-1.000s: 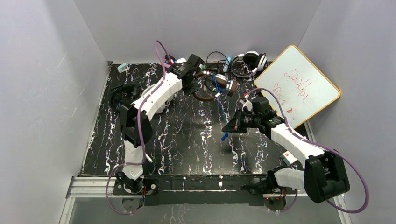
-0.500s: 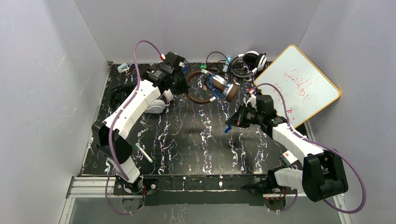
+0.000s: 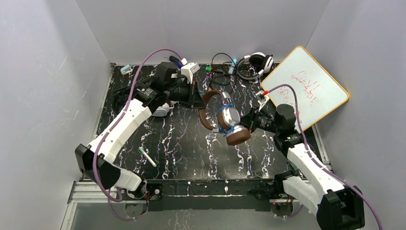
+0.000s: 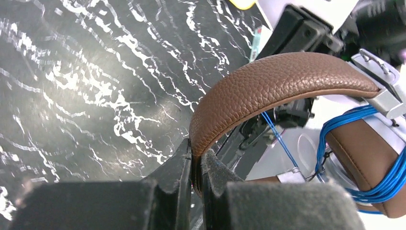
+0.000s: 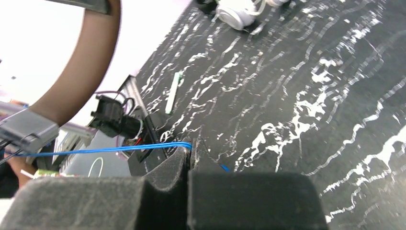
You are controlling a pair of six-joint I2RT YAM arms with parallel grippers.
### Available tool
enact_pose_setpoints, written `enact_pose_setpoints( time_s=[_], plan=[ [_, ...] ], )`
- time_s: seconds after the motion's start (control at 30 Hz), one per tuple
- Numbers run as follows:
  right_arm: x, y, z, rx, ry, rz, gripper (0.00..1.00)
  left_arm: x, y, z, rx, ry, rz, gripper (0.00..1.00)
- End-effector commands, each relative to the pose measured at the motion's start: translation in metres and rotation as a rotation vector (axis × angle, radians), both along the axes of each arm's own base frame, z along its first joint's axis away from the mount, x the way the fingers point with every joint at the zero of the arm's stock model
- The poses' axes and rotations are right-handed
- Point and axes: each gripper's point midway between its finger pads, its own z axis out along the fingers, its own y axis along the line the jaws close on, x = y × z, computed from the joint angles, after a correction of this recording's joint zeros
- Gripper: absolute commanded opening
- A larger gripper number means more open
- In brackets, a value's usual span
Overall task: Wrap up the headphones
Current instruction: Wrap the headphones cable around the headphones.
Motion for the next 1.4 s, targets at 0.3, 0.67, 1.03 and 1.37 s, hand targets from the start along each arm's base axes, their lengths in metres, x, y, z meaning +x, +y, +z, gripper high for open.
enact_pose_setpoints(
  time_s=[0.3, 0.67, 1.03, 1.37],
  plan=[
    [-0.036, 0.018, 0.019, 0.056, 0.153, 0.345, 0.01, -0.007, 0.055, -0.036, 0.364, -0.41, -0.3, 0.0],
    [-0.027, 0.033, 0.003, 0.13, 0.538, 0.405, 0.01, 0.021, 0.058, -0.079, 0.65, -0.45, -0.338, 0.0],
    [-0.014, 0.044, 0.03, 0.247, 0.662, 0.293, 0.12, 0.038, 0.045, -0.095, 0.67, -0.461, -0.139, 0.0],
    [-0.006, 0.047, 0.033, 0.301, 0.728, 0.213, 0.21, 0.041, 0.045, -0.112, 0.685, -0.428, -0.051, 0.0]
  ],
)
